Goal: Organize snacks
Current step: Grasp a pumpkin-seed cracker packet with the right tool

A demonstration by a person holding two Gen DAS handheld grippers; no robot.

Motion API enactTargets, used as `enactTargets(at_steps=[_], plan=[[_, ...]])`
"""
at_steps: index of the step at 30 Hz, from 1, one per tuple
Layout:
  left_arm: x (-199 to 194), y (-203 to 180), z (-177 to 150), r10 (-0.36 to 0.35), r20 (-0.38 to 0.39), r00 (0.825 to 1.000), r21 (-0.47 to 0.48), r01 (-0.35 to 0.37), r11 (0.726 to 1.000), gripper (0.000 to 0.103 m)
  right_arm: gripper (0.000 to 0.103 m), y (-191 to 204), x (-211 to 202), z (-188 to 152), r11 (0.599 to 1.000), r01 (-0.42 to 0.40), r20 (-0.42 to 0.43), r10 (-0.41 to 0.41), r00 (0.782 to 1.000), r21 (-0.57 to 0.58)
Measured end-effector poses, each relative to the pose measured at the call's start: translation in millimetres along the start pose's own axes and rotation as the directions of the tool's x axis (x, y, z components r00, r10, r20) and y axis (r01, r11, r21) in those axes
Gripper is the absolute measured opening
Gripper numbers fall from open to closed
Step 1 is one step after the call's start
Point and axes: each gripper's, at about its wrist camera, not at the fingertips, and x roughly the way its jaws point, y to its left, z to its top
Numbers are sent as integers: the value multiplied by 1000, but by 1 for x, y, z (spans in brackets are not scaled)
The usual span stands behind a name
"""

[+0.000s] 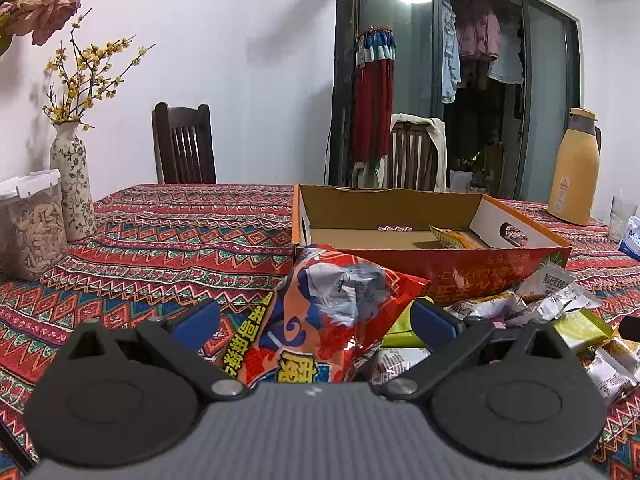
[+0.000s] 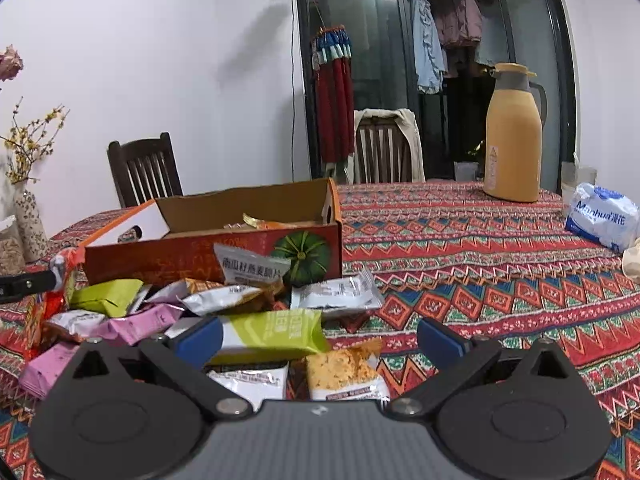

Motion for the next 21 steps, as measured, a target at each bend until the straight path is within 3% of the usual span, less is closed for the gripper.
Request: enactTargets(at_steps=[21], plan=[[6,4,-2,2,-18,1000,-24,-3,1000,103,103,-21,2,-3,997,70,-30,-69,997,20]])
